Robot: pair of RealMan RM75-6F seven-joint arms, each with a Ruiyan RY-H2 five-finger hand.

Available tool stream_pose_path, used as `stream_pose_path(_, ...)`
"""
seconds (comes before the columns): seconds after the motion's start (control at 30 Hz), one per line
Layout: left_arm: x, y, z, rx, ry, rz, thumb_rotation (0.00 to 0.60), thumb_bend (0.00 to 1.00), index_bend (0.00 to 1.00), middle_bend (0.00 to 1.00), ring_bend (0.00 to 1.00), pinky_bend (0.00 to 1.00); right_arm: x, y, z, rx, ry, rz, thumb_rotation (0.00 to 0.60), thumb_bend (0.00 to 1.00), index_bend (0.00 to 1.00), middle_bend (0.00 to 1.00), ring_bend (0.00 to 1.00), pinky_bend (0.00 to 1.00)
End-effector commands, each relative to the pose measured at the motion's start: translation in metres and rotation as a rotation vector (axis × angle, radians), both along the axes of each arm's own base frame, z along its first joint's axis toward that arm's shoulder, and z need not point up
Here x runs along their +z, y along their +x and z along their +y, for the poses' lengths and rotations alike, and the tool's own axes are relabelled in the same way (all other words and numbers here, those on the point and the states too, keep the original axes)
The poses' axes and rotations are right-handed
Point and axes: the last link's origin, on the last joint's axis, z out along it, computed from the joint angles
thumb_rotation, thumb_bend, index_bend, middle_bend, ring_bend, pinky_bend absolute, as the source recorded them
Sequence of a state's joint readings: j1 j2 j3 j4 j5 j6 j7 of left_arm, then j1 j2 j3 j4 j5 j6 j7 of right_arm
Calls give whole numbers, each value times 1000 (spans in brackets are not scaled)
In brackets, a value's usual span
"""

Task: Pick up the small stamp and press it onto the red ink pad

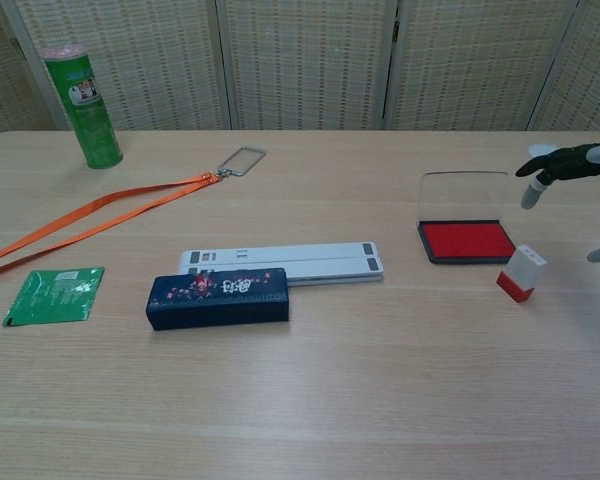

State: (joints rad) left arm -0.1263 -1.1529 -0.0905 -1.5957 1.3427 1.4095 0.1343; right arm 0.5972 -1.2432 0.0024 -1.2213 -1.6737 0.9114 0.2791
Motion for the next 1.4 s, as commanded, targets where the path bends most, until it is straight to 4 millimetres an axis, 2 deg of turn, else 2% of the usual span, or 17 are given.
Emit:
stream_pose_path(0.03,1,0,0,-4,2,-7,600,200,63,19,53,262,-7,1,-5,3,5,-1,600,214,244,57,3,31)
stream_pose_path(0.3,2,0,-1,-7,1,-7,600,200,64,19,53,262,-20,1,-10,-11,37,-9,600,214,255,57,4,31)
stream_pose_path(1.4,3,2,-5,-20,7,-7,600,200,63,19,53,262,-45,-2,-19,-31,59,41,600,215,354,58,4,30)
